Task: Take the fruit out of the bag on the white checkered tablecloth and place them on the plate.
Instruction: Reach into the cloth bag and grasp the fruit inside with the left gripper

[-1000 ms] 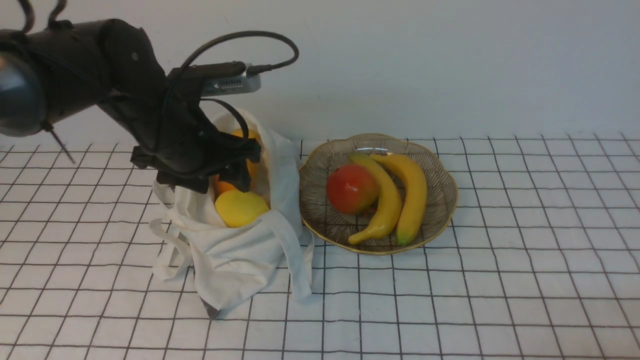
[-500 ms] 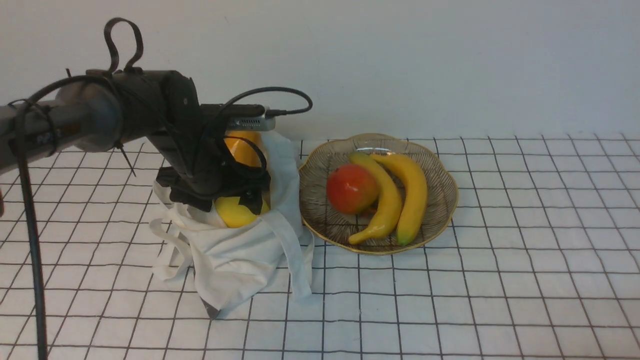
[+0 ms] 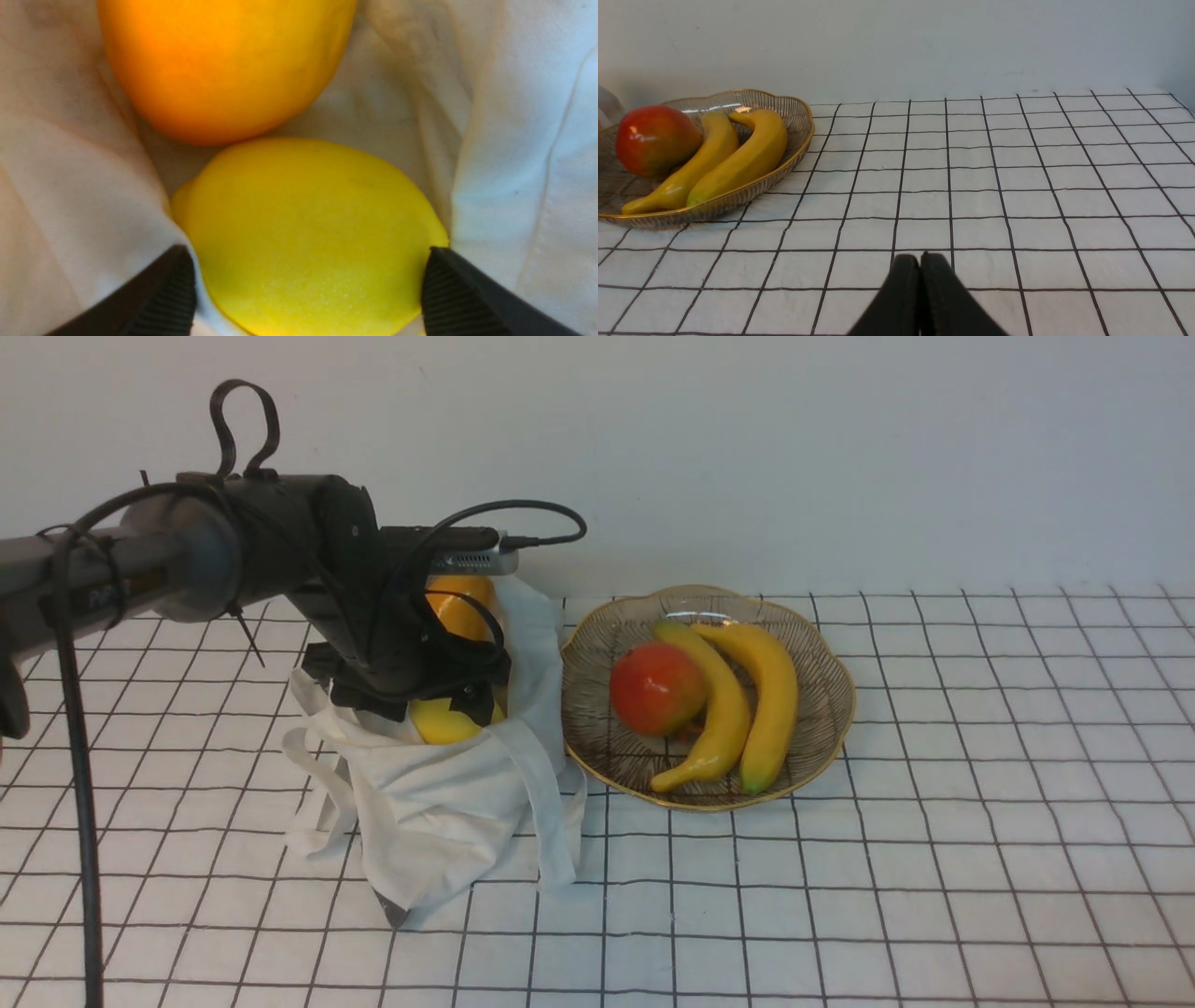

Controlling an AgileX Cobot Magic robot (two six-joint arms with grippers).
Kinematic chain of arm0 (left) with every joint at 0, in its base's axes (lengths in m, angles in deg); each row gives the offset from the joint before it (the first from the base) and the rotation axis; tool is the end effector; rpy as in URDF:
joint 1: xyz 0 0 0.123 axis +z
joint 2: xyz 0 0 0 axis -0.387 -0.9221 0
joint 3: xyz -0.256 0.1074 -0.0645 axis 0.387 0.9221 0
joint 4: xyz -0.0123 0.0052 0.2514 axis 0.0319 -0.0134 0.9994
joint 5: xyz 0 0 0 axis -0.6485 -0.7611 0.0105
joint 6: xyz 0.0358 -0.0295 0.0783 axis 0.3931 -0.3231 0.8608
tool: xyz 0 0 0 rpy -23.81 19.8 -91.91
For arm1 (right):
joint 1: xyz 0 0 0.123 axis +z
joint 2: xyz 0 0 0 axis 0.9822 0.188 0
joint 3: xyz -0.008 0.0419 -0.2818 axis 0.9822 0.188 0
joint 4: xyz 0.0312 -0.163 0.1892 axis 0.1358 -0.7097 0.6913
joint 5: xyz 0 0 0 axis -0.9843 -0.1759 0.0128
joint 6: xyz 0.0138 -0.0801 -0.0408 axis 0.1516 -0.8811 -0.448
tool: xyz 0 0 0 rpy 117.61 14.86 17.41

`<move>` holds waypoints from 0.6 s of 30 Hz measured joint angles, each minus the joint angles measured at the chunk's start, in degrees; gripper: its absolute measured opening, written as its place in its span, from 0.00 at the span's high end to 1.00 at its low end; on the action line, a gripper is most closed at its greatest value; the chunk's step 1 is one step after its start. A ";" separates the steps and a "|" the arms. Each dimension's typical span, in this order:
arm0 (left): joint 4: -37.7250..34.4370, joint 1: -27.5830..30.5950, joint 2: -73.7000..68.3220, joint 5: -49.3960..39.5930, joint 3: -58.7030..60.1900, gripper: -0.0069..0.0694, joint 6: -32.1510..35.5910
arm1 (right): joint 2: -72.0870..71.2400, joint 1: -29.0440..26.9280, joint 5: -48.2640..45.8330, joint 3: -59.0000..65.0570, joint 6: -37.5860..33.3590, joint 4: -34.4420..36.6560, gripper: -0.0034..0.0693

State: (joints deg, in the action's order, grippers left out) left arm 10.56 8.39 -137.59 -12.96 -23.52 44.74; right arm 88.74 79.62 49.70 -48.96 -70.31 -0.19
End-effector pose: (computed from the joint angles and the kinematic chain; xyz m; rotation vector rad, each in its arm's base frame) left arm 0.4157 -0.1144 0.1837 0.1839 2.7575 -0.2171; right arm 0.0530 -0.0002 0.1725 0.0418 1.8620 0.0314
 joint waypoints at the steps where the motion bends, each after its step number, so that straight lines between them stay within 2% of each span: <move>1: 0.00 0.00 0.15 0.00 -0.06 0.16 0.00 | 0.00 0.00 0.00 0.00 0.00 0.00 0.97; 9: -0.15 -0.03 2.20 -3.57 -4.02 0.20 0.00 | 0.00 0.00 0.00 0.00 0.00 0.00 0.97; 18: -1.99 -0.03 -0.54 -3.08 -4.88 0.20 0.04 | 0.00 0.00 0.00 0.00 0.00 0.00 0.97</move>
State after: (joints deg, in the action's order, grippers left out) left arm 8.57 8.37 -138.13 -16.04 -28.40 44.78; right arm 88.74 79.62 49.70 -48.96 -70.31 -0.19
